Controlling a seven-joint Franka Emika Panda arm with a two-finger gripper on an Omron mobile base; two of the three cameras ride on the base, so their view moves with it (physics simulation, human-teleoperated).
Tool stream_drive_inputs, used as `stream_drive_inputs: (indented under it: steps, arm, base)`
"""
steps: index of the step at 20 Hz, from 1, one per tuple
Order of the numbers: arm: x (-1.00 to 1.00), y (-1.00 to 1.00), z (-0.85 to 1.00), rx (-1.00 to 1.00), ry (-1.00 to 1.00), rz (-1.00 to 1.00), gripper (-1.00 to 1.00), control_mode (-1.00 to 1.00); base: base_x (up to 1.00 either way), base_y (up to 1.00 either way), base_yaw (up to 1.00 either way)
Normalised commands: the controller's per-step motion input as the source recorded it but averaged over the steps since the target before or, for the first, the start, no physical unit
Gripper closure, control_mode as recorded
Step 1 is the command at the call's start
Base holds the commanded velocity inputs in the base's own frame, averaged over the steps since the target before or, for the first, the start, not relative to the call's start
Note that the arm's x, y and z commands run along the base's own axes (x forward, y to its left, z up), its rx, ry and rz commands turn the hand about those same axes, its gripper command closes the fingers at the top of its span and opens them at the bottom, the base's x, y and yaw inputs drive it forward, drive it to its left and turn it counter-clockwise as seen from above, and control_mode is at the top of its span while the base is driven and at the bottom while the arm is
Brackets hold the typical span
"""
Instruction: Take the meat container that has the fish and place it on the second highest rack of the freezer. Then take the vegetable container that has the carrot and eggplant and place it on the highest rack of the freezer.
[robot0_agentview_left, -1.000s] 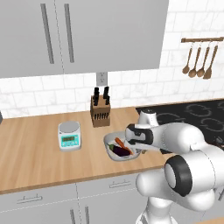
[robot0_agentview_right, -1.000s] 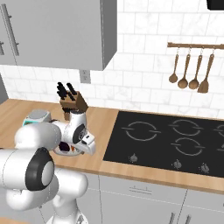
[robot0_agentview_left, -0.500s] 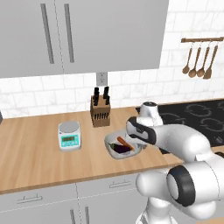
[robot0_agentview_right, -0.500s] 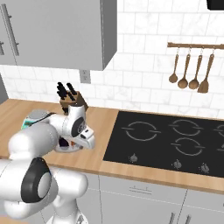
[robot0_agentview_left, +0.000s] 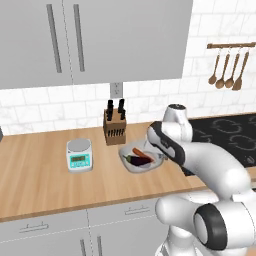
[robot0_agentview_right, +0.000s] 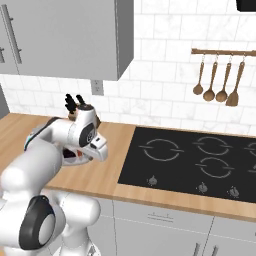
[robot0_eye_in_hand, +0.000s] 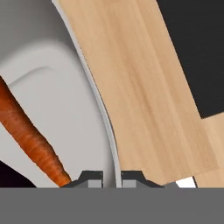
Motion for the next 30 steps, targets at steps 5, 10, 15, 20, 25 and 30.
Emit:
stream_drive_inputs:
  steps: [5,10,15,20,25,30]
  arm:
    - [-0.20,-0.06,0.62,0.12,-0.10,0.00,1.00,-1.00]
    - [-0.44,-0.25,0.72,0.11,-0.03,0.00,1.00,-1.00]
    - [-0.46,-0.22,0.55,0.09,-0.05,0.00,1.00,-1.00]
    - [-0.33,-0.17,0.50,0.05,-0.03,0.00,1.00,-1.00]
    - [-0.39,-0.28,0.40,0.05,0.00,0.00,1.00,-1.00]
    - [-0.41,-0.27,0.18,0.05,-0.01,0.00,1.00,-1.00]
  base:
    - [0.00,0.00,0.00]
    - [0.00,0.00,0.00]
    - [0.00,0.00,0.00]
    - [0.00,0.00,0.00]
    - [0.00,0.00,0.00]
    - [0.00,0.00,0.00]
